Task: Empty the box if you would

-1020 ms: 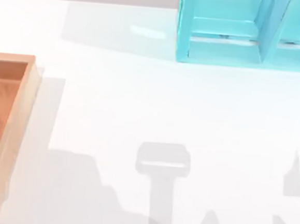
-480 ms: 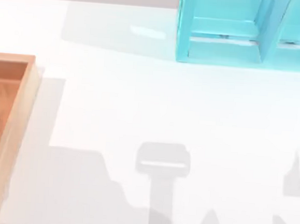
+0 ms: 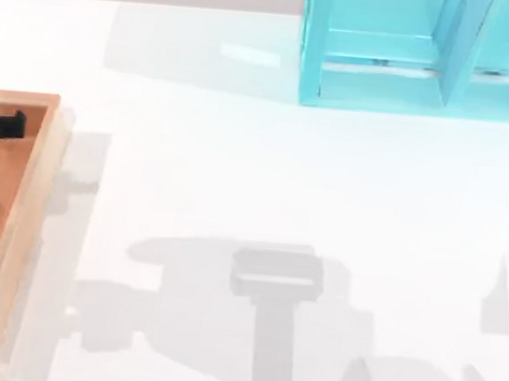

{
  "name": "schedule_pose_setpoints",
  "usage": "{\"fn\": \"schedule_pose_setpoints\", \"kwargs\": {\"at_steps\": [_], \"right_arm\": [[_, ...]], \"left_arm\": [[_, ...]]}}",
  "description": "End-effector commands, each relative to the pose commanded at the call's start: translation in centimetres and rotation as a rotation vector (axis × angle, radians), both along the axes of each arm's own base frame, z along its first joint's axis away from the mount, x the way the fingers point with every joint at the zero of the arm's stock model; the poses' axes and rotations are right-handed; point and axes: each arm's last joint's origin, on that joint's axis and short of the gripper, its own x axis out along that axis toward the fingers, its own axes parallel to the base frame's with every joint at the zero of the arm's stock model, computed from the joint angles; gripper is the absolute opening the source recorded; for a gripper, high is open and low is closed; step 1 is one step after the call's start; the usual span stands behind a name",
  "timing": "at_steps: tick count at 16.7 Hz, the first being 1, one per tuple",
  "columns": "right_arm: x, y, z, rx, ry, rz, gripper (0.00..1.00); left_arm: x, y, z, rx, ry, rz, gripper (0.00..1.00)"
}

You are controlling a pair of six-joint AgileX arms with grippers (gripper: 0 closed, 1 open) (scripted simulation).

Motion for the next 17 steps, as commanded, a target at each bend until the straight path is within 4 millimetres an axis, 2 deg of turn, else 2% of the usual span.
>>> {"fn": "schedule_pose_setpoints", "kwargs": {"at_steps": [5,8,12,17], "right_arm": [[0.0,0.0,0.0,0.0,0.0,0.0,1.0],[0.0,0.0,0.0,0.0,0.0,0.0,1.0],[0.0,0.0,0.0,0.0,0.0,0.0,1.0],[0.0,0.0,0.0,0.0,0.0,0.0,1.0]], "left_arm": [[-2.3,-7.0,-2.1,-0.043,0.007,-0.001,0.0],[-4.6,-9.9,-3.8,-0.044,0.025,-0.021,0.0],[-7.5,-11.7,-6.4,-0.017,0.056,-0.055,0.0],[-9.6,-11.8,-8.5,0.019,0.088,-0.081,0.0]]}}
